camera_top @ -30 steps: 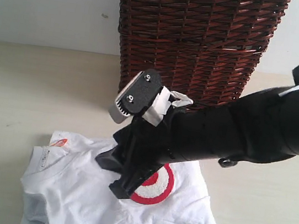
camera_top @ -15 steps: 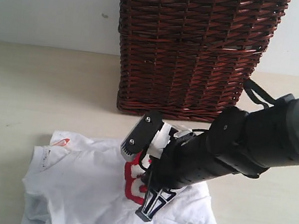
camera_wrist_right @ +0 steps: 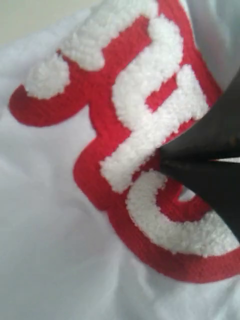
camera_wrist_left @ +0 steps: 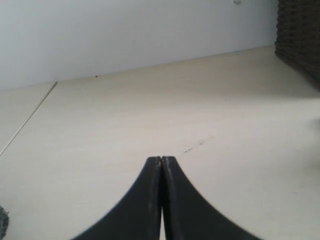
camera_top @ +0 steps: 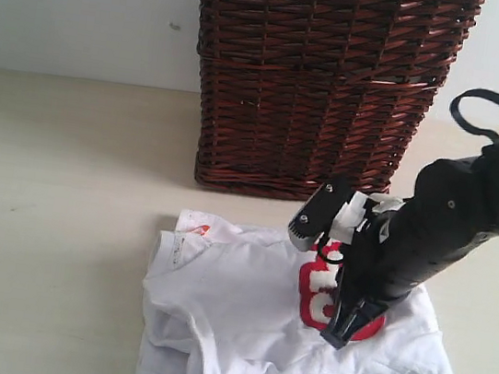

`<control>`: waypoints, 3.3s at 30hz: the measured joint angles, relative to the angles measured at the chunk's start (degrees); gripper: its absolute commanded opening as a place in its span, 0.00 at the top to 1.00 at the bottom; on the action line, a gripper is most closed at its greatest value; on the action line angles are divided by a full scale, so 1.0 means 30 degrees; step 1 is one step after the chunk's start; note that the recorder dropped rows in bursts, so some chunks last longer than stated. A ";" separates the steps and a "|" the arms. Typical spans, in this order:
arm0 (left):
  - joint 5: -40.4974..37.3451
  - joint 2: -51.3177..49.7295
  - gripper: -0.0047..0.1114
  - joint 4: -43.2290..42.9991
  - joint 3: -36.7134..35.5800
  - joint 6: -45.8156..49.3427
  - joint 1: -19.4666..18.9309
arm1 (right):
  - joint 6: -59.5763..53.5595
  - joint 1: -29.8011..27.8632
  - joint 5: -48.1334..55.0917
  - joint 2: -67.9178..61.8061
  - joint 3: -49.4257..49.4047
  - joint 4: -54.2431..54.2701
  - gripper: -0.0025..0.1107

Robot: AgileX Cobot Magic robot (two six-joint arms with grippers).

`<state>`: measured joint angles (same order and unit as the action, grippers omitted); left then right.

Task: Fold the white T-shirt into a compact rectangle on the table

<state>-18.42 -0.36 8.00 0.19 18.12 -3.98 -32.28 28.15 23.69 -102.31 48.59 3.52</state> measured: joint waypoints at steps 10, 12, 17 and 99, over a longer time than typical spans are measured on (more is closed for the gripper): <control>0.0000 0.0000 0.95 0.0000 0.0000 0.0000 0.0000 | -0.7519 0.1642 0.0050 0.3588 -0.0029 0.5555 0.52; 0.0000 0.0000 0.95 0.0000 0.0000 0.0000 0.0000 | -1.1880 0.2134 0.0050 0.3474 -0.0029 0.8948 0.52; 0.0000 0.0000 0.95 0.0000 0.0000 0.0000 0.0000 | -2.2165 0.2876 -0.1463 0.1701 -0.0029 1.7412 0.52; 0.0000 0.0000 0.95 0.0000 0.0000 0.0000 0.0000 | -0.5982 0.0456 -0.1439 0.8219 0.2938 0.4848 0.98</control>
<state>-18.42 -0.36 8.00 0.19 18.12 -3.98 -50.22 29.52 19.38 -77.65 57.40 18.06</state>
